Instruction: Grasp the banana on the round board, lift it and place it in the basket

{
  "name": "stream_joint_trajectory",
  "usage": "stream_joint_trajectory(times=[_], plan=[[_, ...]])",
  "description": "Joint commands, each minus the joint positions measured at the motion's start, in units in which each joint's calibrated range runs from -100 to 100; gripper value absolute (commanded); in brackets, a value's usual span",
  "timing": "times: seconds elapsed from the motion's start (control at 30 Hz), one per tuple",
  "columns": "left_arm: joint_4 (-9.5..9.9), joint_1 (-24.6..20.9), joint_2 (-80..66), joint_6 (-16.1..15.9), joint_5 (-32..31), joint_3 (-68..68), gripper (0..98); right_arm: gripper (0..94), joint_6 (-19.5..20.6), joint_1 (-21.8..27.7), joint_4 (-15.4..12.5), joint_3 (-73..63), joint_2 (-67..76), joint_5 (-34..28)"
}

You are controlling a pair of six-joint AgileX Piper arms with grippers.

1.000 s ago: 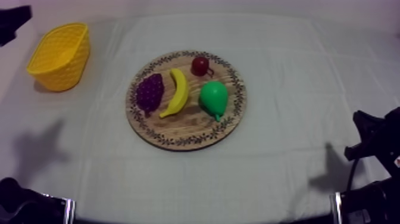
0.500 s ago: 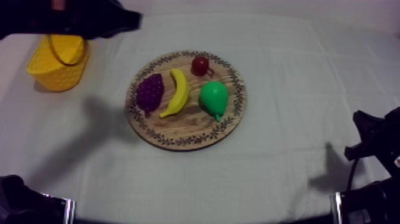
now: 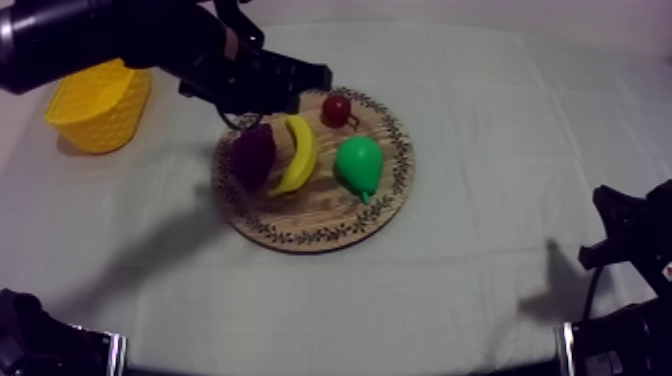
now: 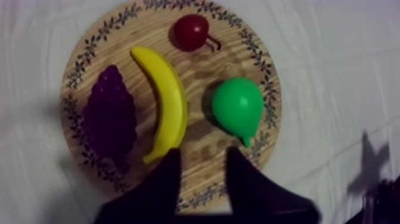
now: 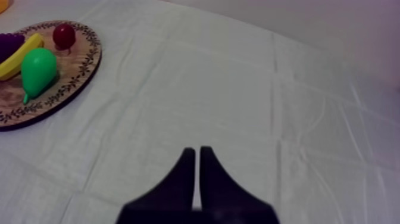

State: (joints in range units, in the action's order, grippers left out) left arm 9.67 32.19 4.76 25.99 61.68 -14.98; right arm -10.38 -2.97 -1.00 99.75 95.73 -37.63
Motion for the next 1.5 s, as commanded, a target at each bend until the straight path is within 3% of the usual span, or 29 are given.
stream_joint_trajectory(times=[0.0,0.13,0.27,1.03,1.47], plan=[[-0.78,-0.5,1.9,-0.1,1.1,1.4,64.1,0.4,0.0,0.0,0.0,0.0,0.0,0.0],[-2.54,-1.7,6.5,-0.9,4.2,5.8,84.9,0.4,0.0,0.0,0.0,0.0,0.0,0.0],[-3.23,-2.1,10.7,-0.5,4.9,8.5,89.7,0.4,0.0,0.0,0.0,0.0,0.0,0.0],[-8.08,-4.5,33.4,-2.2,4.9,21.0,88.1,0.4,0.0,0.0,0.0,0.0,0.0,0.0],[-9.90,-5.5,40.2,-3.6,9.1,27.4,69.3,0.4,0.0,0.0,0.0,0.0,0.0,0.0]])
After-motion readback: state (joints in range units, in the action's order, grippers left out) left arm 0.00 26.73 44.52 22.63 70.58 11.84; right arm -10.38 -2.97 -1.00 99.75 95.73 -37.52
